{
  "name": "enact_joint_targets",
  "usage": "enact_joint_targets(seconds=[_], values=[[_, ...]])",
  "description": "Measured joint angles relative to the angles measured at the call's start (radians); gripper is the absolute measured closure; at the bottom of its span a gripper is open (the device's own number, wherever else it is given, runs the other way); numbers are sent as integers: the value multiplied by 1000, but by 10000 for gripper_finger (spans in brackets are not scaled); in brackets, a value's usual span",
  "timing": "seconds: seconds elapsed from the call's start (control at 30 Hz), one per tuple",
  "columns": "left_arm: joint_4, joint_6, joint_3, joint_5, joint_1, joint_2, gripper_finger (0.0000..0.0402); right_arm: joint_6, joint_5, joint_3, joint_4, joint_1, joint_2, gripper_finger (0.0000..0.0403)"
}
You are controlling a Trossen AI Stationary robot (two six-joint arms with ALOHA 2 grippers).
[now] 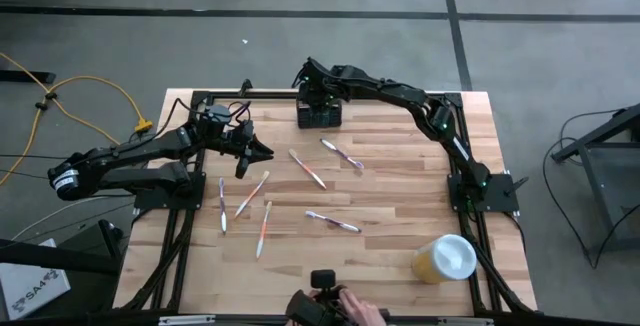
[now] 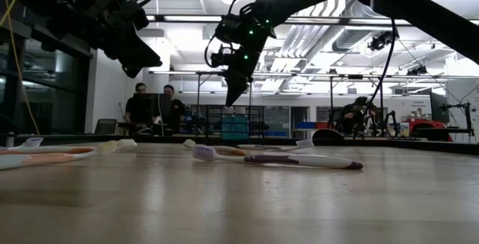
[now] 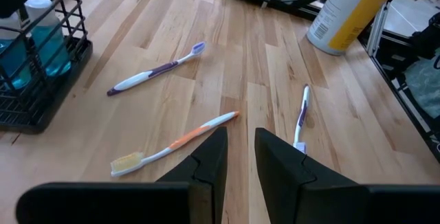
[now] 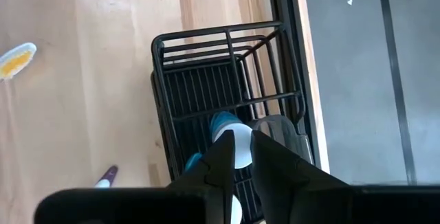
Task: Pick & Place toothbrushing station
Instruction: Adjust the mouthwash into the wire organizer
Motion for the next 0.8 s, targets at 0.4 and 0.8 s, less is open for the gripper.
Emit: enact_joint_targets(seconds=[0.4,0.8], values=[[0,0,0,0,0,0,330,-19,-36,-1,72,-1,2,360],[0,0,0,0,0,0,330,-45,115,1,85,10,2,360]])
